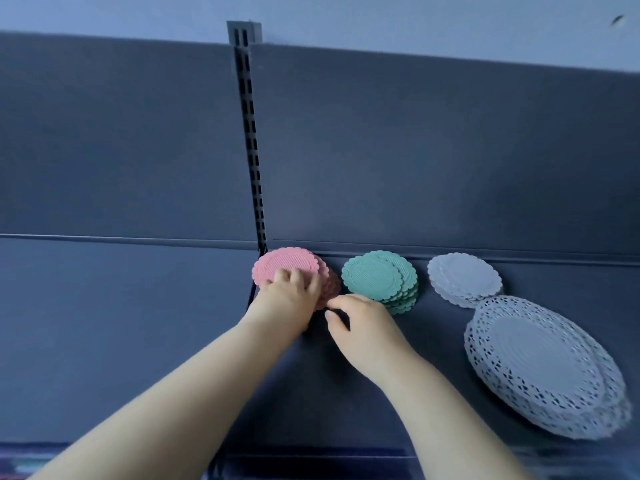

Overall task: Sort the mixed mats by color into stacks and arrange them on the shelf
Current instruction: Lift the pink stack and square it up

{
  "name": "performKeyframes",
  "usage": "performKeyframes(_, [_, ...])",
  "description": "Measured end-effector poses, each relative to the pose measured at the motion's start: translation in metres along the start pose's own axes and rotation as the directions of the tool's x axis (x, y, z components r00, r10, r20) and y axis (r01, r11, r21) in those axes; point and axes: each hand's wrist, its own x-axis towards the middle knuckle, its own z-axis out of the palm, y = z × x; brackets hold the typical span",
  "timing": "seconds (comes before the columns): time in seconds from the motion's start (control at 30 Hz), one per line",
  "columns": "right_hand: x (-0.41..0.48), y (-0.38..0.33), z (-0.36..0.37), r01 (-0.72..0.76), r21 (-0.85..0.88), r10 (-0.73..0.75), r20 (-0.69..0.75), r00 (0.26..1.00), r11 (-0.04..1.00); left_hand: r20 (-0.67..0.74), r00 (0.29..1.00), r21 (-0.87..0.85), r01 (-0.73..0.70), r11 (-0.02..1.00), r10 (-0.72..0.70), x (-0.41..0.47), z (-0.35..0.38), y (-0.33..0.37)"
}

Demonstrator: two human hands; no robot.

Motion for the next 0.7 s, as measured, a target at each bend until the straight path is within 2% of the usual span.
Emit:
performKeyframes(0.07, [0.001, 0.003, 0.001, 0.002, 0.040, -0.002, -0.001, 1.000, 0.999, 0.035, 0.999, 0.030, -0.009, 1.000, 0.008, 0.003, -0.009, 0.002])
performKeyframes(0.17, [-0.004, 0.007, -0.003, -0.052, 0.135, 0.047, 0.034, 0.998, 0.990, 0.010, 1.000, 0.023, -0.013, 1.000, 0.013, 0.003, -0.008, -0.013])
performKeyframes(0.23, [-0.006, 0.011, -0.007, -0.109, 0.193, 0.094, 0.085, 0.992, 0.975, -0.078, 0.997, -0.064, 0.005, 0.998, -0.010, 0.004, 0.004, -0.028])
performKeyframes(0.33, [-0.002, 0.010, -0.010, -0.177, 0.317, 0.140, 0.134, 0.981, 0.932, -0.270, 0.962, -0.285, -0.038, 0.958, -0.042, 0.000, 0.015, -0.038])
performKeyframes(0.43, [0.014, 0.004, -0.005, -0.357, 0.550, 0.272, 0.233, 0.934, 0.755, -0.458, 0.882, -0.360, -0.072, 0.930, -0.109, -0.014, 0.013, -0.041])
performKeyframes(0.5, [0.024, -0.001, 0.002, -0.418, 0.649, 0.316, 0.275, 0.908, 0.636, -0.553, 0.830, -0.335, -0.139, 0.932, -0.075, -0.020, 0.017, -0.042])
performKeyframes(0.53, [0.027, -0.003, 0.007, -0.410, 0.651, 0.327, 0.253, 0.910, 0.639, -0.576, 0.817, -0.305, -0.192, 0.933, -0.020, -0.021, 0.022, -0.043])
performKeyframes(0.6, [0.029, -0.007, 0.014, -0.405, 0.609, 0.352, 0.213, 0.912, 0.682, -0.542, 0.834, -0.291, -0.305, 0.907, 0.107, -0.023, 0.028, -0.045])
performKeyframes(0.7, [0.028, -0.009, 0.016, -0.403, 0.546, 0.370, 0.175, 0.912, 0.735, -0.347, 0.913, -0.393, -0.349, 0.851, 0.215, -0.022, 0.018, -0.060])
